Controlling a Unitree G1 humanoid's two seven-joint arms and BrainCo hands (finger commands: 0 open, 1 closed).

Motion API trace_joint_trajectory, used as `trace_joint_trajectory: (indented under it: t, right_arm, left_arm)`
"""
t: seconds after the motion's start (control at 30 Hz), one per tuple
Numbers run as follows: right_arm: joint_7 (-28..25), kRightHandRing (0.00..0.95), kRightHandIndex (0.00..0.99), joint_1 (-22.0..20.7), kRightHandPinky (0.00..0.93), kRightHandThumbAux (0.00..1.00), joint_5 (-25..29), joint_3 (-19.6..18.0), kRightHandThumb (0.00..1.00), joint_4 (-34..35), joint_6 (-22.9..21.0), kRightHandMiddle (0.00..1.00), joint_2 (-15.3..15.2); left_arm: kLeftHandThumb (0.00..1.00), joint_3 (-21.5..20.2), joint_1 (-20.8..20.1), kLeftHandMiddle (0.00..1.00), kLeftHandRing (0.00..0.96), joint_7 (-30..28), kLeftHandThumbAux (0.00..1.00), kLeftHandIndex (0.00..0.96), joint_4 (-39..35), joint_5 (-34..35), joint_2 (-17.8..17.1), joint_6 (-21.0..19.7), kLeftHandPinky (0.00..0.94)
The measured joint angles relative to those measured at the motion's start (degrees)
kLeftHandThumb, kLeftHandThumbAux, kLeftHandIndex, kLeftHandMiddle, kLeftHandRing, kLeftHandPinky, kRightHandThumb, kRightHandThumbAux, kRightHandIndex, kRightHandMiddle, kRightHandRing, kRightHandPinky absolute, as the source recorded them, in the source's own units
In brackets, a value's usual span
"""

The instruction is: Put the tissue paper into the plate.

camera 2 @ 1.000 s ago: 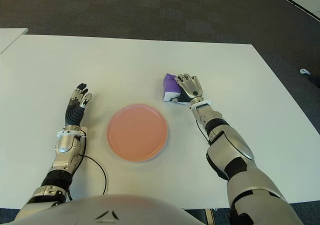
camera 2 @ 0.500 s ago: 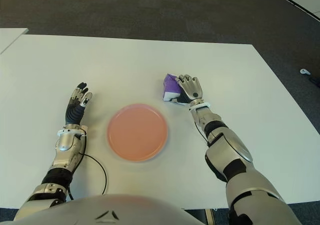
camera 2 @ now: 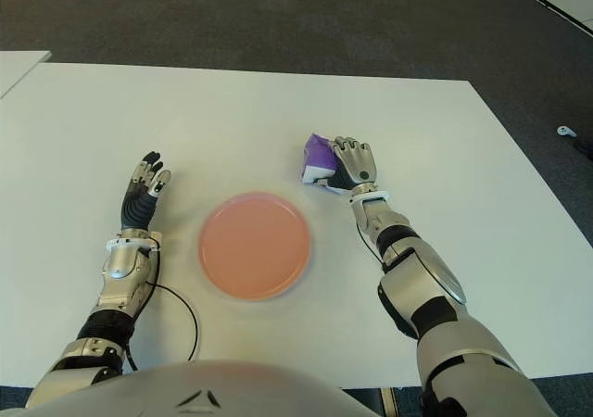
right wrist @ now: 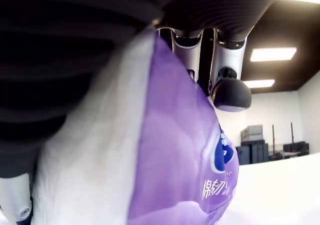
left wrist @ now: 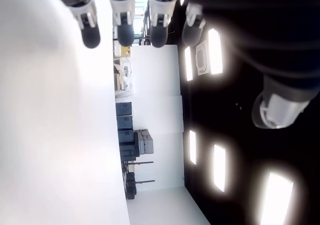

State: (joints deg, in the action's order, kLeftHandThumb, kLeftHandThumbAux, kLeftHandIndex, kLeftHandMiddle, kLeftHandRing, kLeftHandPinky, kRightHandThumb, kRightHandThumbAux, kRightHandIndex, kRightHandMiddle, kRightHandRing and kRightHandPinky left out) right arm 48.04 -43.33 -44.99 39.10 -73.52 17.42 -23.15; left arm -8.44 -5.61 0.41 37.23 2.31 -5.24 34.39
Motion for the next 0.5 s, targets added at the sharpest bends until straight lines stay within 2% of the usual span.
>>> trace_joint_trajectory:
  t: [0.33, 0.5]
  right_arm:
    - [-1.71, 0.860, 0.440, -0.44, 0.848, 0.711, 2.56, -4.59, 0.741, 2.98, 1.83, 0.871, -0.33]
    - [-1.84, 0.858, 0.440, 0.26, 0.845, 0.711, 2.70, -7.36, 0.743, 12.85, 3.04, 0.868, -1.82]
  left_arm:
    - [0.000, 0.20, -0.09, 0.000, 0.000, 0.58, 0.451, 0.000, -0.12, -0.37, -0.05, 0.16, 0.000]
    - [0.000, 0.32, 0.01, 0.000, 0.000, 0.58, 0.451, 0.000, -0.88, -0.44, -0.12, 0.70, 0.000]
